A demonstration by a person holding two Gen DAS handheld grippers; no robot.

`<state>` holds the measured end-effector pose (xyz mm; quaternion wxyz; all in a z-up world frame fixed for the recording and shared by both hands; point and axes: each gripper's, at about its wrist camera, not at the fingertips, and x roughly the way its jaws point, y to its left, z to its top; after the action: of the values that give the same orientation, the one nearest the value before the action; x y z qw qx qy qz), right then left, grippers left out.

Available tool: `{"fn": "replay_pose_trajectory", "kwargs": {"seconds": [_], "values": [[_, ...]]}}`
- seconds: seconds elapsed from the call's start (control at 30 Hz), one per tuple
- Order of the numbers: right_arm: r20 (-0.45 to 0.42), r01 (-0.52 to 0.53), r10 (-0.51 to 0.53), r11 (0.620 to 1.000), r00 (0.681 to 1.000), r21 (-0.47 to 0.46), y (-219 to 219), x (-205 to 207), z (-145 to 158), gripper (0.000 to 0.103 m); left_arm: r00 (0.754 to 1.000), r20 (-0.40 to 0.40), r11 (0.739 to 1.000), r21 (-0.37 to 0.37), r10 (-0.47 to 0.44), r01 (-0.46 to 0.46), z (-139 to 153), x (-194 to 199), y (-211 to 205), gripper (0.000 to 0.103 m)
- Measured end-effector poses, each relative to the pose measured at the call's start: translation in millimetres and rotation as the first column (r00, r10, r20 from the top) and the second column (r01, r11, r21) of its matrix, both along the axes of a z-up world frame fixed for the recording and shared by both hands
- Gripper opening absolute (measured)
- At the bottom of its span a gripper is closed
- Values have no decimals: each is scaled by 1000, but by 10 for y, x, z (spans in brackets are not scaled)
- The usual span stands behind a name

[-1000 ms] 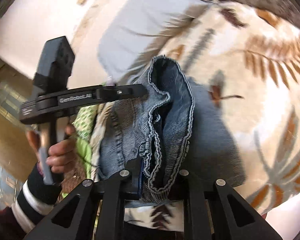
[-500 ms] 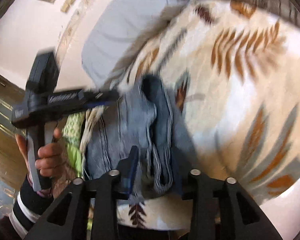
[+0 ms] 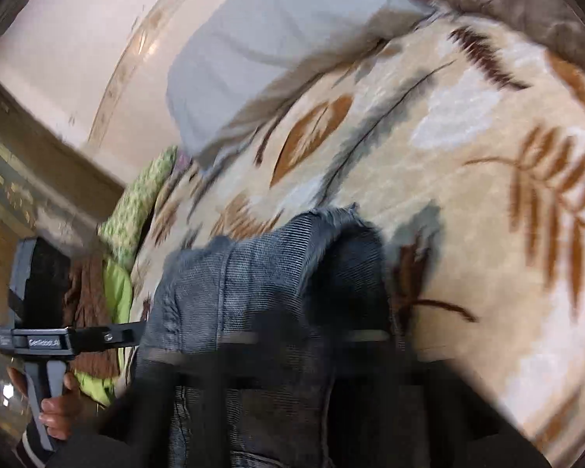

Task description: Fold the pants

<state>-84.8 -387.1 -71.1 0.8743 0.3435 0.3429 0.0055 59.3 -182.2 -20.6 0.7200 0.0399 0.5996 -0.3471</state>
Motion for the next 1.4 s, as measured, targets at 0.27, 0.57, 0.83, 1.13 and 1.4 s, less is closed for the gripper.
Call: {"fn": "replay_pose_trajectory", "kwargs": {"seconds": [0.27,0.57,0.83,1.13,1.4], "values": [[-104,-2,-11,992,995,-123,-179,63,-55,2,981,196,988,149,1,-30,-183,-99,-205,50],[-137,0,-13,996,991,-91,-233,92,-140,8,970,243,984,169,5,-48,-148,-159,-220,50],[-106,9,-15,999,994,-53,-126,-317,106,19,969,246,984,168,20,-63,-40,-306,-160,50],[-93,31,-32,999,995,-16,5,-746,159,29,977,200,990,106,67,-89,170,-559,197,51],[-132,-33,30,999,991,-20,252,-744,-30,27,994,85,994,81,63,-70,-34,-837,295,53]]}}
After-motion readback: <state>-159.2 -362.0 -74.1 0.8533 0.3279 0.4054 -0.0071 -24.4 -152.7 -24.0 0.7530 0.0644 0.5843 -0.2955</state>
